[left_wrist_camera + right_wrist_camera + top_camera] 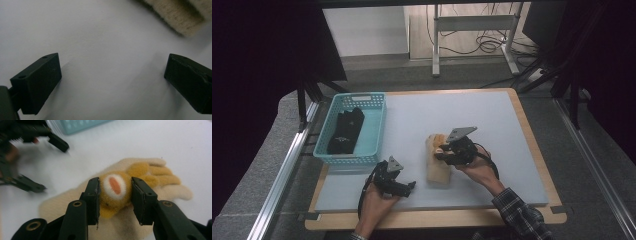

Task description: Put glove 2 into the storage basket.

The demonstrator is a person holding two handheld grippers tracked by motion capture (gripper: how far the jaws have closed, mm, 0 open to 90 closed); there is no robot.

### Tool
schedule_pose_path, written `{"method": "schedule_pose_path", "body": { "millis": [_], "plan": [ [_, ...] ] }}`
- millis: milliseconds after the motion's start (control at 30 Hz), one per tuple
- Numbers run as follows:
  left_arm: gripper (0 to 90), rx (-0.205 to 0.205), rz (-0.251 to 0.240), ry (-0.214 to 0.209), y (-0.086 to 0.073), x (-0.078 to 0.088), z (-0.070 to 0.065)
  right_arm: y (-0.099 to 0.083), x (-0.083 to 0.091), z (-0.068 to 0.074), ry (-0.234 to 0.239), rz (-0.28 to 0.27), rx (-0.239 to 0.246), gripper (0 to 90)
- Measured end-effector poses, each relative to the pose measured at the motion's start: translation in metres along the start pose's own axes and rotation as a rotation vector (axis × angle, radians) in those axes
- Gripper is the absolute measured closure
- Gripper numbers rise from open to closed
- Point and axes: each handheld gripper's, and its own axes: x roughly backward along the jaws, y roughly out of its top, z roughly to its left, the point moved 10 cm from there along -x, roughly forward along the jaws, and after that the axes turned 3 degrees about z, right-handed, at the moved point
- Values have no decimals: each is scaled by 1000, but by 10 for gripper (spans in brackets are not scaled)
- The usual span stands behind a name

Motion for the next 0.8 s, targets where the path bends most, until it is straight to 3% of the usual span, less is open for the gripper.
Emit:
{"method": "schedule_pose_path", "body": {
  "millis": [200,433,633,800],
  "plan": [
    [15,-1,3,-1,0,0,0,-12,-19,0,16,30,-6,476],
    [15,-3,3,0,0,0,0,-3,8,-17,-50,-38,-42,439],
    [15,-2,5,-1,0,0,0,-23,24,-37,-93,-20,-110,641],
    [14,-1,7,-1,-1,0,0,-46,19,-36,-79,19,-145,813]
  ]
}}
